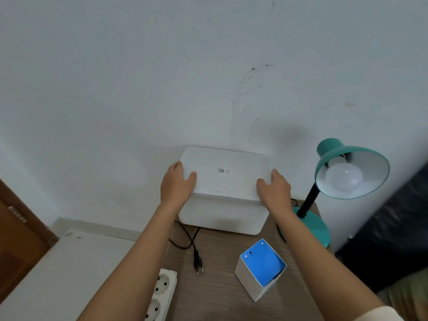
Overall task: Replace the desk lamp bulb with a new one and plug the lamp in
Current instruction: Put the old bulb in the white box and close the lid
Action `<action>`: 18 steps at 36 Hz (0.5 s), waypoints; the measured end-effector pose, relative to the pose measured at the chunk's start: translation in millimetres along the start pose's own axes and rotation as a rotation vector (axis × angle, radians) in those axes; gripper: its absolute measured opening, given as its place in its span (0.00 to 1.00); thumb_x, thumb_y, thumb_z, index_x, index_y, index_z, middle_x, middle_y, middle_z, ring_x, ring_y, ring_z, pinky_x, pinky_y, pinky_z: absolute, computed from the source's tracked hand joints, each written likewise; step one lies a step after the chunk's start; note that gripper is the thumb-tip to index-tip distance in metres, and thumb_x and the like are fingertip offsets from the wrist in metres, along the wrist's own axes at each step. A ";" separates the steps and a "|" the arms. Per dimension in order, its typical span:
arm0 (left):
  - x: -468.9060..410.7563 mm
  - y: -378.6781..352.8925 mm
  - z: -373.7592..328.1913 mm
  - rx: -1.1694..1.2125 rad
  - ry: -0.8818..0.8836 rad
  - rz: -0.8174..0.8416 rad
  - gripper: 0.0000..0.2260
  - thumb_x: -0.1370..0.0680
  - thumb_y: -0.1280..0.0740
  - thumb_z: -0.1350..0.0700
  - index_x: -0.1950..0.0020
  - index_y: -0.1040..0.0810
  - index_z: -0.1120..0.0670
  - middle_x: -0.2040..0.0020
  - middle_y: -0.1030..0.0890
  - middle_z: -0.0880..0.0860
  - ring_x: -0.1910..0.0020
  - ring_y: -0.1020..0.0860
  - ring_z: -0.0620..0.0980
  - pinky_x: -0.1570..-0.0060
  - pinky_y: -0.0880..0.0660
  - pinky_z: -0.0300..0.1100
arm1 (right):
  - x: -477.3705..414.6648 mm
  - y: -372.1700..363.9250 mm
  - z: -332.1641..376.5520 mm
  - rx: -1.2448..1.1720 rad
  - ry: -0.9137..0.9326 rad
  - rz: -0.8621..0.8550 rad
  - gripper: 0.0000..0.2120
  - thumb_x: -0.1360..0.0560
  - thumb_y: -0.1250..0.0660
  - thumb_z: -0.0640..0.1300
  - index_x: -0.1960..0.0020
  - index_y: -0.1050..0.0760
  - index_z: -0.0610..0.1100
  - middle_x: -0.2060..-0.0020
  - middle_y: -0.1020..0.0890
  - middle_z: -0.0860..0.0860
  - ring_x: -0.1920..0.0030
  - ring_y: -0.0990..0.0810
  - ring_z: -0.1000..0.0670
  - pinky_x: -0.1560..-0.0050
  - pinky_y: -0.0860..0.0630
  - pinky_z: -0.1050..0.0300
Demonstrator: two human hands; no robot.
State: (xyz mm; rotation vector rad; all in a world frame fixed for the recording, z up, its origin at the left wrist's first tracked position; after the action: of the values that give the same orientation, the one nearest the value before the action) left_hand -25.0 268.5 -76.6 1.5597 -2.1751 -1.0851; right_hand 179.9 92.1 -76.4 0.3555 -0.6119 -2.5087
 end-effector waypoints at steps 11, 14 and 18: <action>0.0 -4.1 5.6 0.023 -0.004 -0.005 0.14 0.22 0.39 0.50 0.44 0.28 0.60 0.41 0.26 0.57 0.43 0.28 0.55 0.53 0.34 0.42 | 5.3 -5.2 -6.1 0.045 -0.006 0.077 0.08 0.24 0.41 0.41 0.51 0.30 0.35 0.54 0.23 0.41 0.53 0.25 0.44 0.55 0.29 0.55; 5.0 -0.9 9.1 0.056 0.023 -0.009 0.14 0.22 0.39 0.49 0.48 0.28 0.60 0.44 0.26 0.57 0.47 0.27 0.55 0.55 0.32 0.43 | 5.6 -3.0 -2.1 0.112 -0.018 0.107 0.08 0.25 0.40 0.40 0.61 0.34 0.40 0.61 0.27 0.45 0.58 0.29 0.47 0.66 0.35 0.59; 25.5 9.2 12.5 0.103 0.049 -0.043 0.15 0.20 0.43 0.49 0.48 0.28 0.60 0.46 0.25 0.57 0.50 0.28 0.52 0.56 0.33 0.42 | 14.5 5.4 9.0 0.217 -0.005 0.131 0.11 0.26 0.38 0.38 0.65 0.37 0.42 0.62 0.29 0.46 0.59 0.30 0.46 0.70 0.39 0.60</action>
State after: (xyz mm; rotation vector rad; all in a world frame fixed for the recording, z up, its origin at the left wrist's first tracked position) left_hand -48.9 252.3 -84.2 1.6653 -2.2062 -0.9501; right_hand 167.0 83.2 -67.8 0.3755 -0.8837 -2.3249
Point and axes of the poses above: each hand's wrist, its own x-axis away from the middle knuckle, its own y-axis out of the back of the hand, z = x × y, the point moved 9 cm from there along -x, towards the middle knuckle
